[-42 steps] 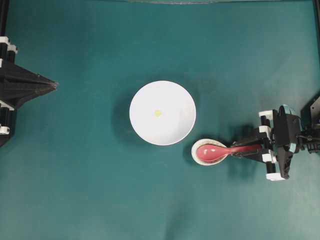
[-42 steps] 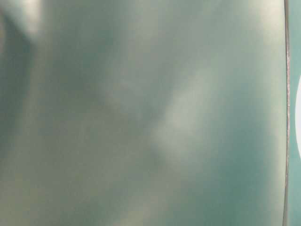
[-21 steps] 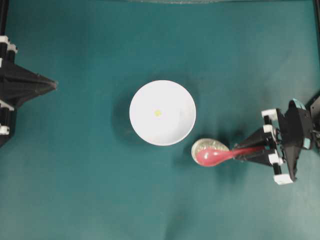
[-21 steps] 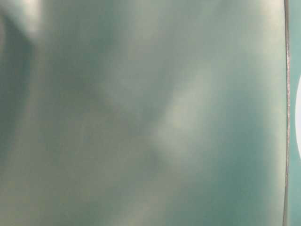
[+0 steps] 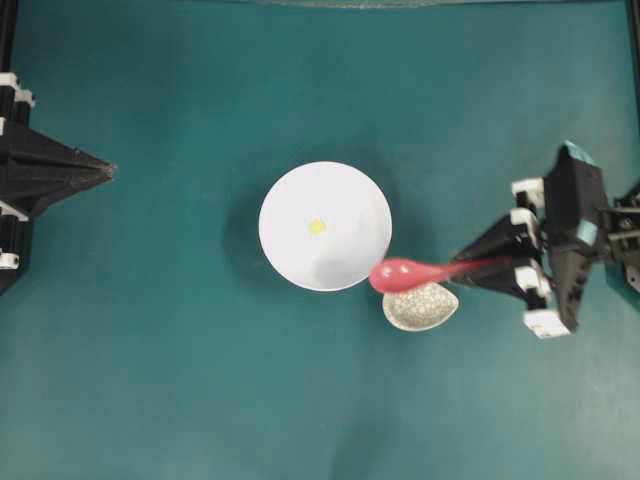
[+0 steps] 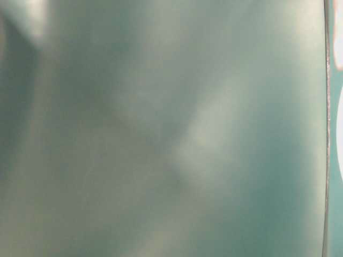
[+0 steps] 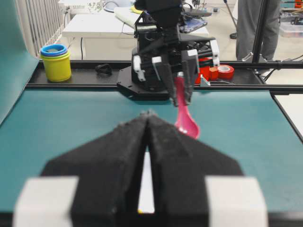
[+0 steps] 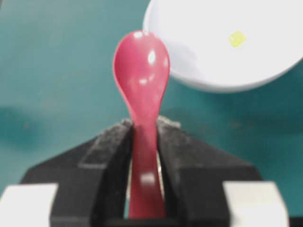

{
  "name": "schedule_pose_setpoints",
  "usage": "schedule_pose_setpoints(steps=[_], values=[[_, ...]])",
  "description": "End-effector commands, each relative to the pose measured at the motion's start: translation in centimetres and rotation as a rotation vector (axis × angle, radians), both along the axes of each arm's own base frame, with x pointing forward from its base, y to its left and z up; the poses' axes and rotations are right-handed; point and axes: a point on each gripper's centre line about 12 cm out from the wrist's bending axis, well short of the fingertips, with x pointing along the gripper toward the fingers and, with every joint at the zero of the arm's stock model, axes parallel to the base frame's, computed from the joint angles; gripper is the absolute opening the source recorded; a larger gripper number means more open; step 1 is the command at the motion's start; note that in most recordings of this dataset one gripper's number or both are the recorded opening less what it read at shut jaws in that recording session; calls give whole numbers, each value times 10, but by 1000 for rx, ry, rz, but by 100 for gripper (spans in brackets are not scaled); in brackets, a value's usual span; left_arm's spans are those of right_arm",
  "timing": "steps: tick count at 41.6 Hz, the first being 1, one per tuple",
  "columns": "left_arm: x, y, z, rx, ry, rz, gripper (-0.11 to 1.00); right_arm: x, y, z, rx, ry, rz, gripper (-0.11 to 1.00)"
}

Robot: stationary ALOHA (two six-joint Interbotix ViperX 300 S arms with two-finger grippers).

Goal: Scoop the yellow hexagonal prism block from the bowl with a spoon using the right arm.
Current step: 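Lift the red spoon and carry it over the white bowl, then lower the spoon bowl into the white bowl beside the yellow block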

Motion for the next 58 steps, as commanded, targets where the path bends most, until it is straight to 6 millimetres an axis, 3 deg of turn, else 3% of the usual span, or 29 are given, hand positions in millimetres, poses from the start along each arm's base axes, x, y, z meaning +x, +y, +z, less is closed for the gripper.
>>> schedule_pose_setpoints(steps=[1,10,23,42,58], values=[[2,0,11,4,-32,1,0,13,-10,18,4,17,-16,23],[1,0,11,4,-32,1,0,31,-34,33,7,114,-49,23],[2,0,11,4,-32,-1,0,55,-56,21,-6,267,-64,23],[1,0,11,4,-34,1,0,96,-62,-5,-39,412,-18,23],[1,0,11,4,-35,1,0,108,-63,-16,-36,440,-18,23]])
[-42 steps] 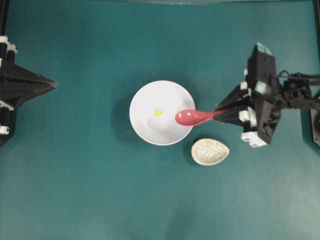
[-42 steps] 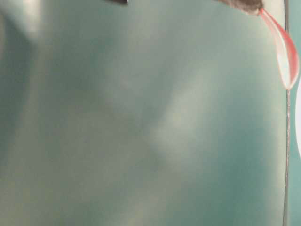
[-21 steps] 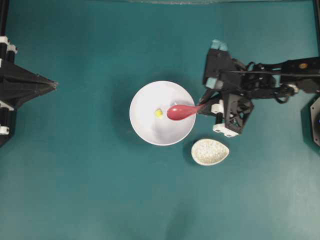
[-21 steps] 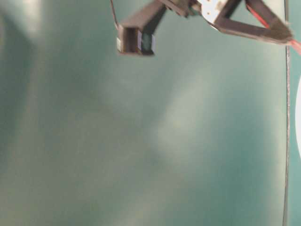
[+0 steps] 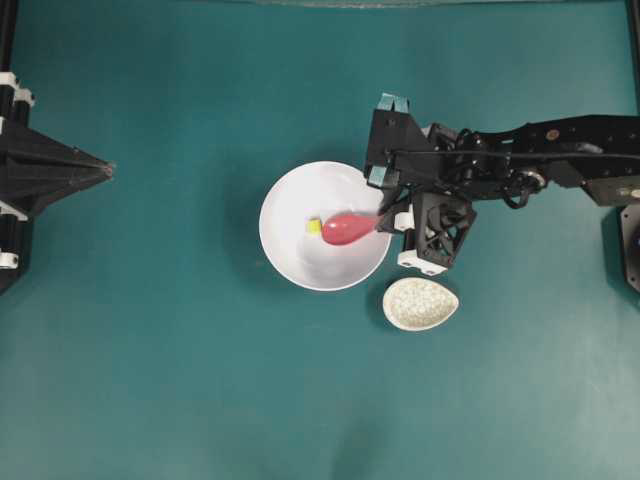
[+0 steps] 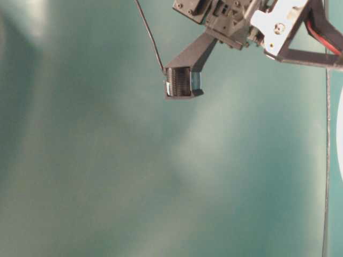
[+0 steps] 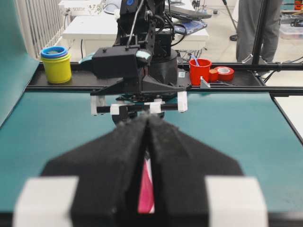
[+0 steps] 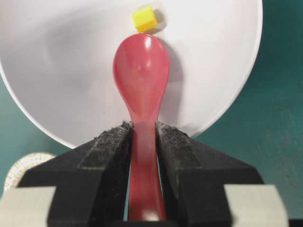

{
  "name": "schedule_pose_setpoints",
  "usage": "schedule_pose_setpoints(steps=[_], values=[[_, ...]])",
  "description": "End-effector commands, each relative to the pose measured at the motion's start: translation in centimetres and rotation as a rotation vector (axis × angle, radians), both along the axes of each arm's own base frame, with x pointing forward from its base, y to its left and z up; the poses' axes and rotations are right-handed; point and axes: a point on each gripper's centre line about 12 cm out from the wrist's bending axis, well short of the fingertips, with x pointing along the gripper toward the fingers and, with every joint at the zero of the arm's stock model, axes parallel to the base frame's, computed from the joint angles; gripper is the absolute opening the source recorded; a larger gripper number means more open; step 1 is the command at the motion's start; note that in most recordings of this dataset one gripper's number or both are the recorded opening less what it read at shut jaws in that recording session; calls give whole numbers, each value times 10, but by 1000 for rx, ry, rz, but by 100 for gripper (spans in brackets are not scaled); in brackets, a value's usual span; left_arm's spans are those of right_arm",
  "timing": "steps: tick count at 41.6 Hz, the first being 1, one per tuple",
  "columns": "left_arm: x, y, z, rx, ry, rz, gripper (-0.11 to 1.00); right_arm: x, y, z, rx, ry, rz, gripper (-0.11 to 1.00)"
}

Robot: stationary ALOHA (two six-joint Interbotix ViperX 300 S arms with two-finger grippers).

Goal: Scoop the yellow hexagonal prism block from the bowl with a spoon using the right arm.
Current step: 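Lower the spoon bowl into the white bowl beside the yellow block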

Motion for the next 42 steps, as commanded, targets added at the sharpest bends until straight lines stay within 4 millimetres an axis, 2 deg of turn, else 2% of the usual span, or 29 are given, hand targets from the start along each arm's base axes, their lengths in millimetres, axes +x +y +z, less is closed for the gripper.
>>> schedule_pose_setpoints(steps=[1,22,42], values=[[1,0,10,4,-29,1,0,6,-2,11,-4,-36,-5,23],[1,0,11,4,-32,1,0,26,-6,14,-29,-73,0,23],[1,0,11,2,-31,1,0,32,-9,20,-50,-150,-21,23]])
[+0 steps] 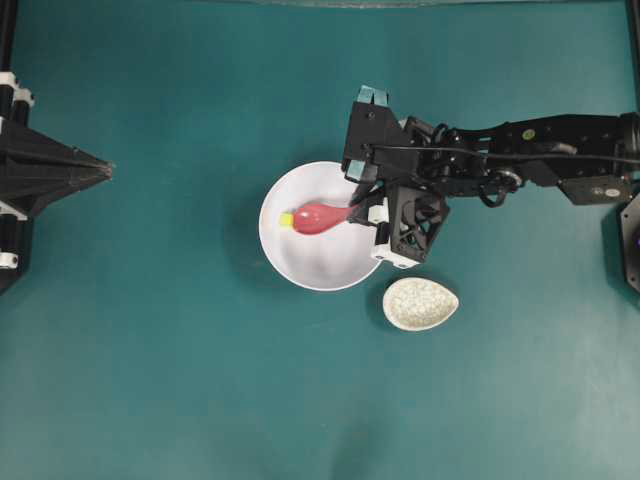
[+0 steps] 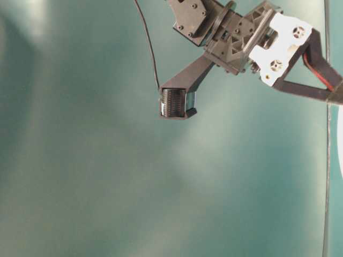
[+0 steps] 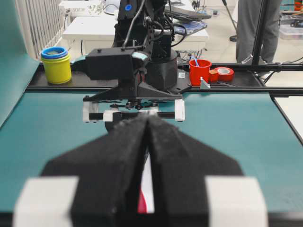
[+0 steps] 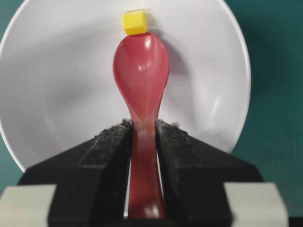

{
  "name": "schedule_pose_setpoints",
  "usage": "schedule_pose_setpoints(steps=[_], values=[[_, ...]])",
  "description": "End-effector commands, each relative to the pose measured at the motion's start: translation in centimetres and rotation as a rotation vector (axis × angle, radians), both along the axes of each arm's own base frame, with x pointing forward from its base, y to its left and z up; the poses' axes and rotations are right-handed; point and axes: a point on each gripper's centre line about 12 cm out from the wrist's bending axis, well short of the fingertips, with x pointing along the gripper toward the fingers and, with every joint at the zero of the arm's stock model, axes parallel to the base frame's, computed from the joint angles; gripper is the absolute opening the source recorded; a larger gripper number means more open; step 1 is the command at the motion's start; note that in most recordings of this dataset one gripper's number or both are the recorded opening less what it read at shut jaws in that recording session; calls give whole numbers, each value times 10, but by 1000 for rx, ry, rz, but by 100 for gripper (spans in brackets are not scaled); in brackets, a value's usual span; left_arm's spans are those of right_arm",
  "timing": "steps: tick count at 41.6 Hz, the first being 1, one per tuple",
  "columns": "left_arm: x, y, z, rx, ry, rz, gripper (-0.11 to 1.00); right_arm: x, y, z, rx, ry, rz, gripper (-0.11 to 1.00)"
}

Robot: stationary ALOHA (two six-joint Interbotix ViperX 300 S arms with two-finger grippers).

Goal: Scoop the yellow hexagonal prism block from the bowl with a spoon using the right arm.
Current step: 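Lower the spoon bowl into the white bowl beside the yellow block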

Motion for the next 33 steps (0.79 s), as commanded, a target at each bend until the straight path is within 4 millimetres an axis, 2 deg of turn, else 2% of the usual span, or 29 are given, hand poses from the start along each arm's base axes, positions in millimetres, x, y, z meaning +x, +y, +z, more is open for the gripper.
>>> schedule_pose_setpoints(steps=[1,18,26,33], values=[[2,1,11,4,-31,2,0,7,-2,15,-13,-61,-7,23],[2,1,10,4,-29,2,0,7,-3,20,-14,-82,-11,23],[2,0,11,2,-31,1,0,5,-2,46,-9,-141,-18,23],[2,0,11,1,-31,1,0,-12,4,68,37,-123,-19,23]])
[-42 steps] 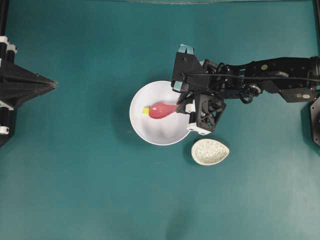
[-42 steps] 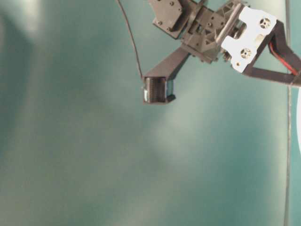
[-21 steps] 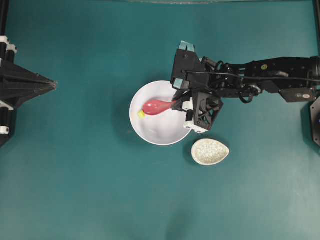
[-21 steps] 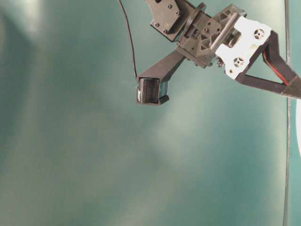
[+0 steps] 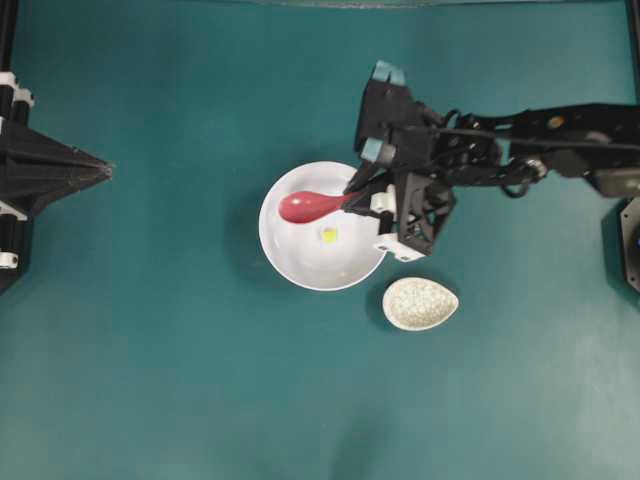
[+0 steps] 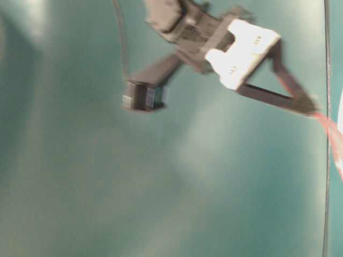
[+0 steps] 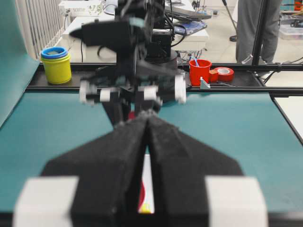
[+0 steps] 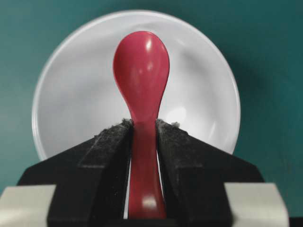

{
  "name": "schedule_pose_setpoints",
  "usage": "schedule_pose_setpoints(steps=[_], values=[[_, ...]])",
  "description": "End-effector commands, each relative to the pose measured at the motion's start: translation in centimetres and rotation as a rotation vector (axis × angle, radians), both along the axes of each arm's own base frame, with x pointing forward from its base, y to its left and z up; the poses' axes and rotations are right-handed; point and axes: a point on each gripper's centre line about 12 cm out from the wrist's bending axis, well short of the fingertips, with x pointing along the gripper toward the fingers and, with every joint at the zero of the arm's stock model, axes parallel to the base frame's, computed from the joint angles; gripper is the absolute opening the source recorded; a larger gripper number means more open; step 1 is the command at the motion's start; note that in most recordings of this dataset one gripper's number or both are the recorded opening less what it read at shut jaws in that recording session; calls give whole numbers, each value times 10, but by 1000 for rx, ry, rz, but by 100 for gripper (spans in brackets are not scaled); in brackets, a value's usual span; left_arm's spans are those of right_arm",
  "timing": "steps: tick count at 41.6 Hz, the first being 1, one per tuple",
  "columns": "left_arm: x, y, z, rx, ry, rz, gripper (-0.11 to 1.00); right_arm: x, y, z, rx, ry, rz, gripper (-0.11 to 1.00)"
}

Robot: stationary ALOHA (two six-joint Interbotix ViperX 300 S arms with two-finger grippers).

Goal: Scoop the yellow hexagonal prism block from the bowl with a spoon using the right arm.
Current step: 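Lower the spoon bowl into the white bowl beside the yellow block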

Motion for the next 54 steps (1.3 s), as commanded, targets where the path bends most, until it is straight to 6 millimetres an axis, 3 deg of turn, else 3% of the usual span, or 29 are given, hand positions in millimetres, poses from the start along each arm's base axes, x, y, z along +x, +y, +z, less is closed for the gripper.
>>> schedule_pose_setpoints(steps=[1,13,31,41,54], values=[[2,0,10,2,-28,-1,0,-8,2,28,28,-20,-2,23],[2,0,11,2,-29,1,0,-26,10,31,169,196,-36,23],[2,0,11,2,-31,-1,0,-14,11,12,240,451,-36,23],[2,0,11,2,-31,-1,0,-7,10,-9,239,491,-41,23],[2,0,11,2,-31,-1,0,4,5,-15,222,428,-61,23]])
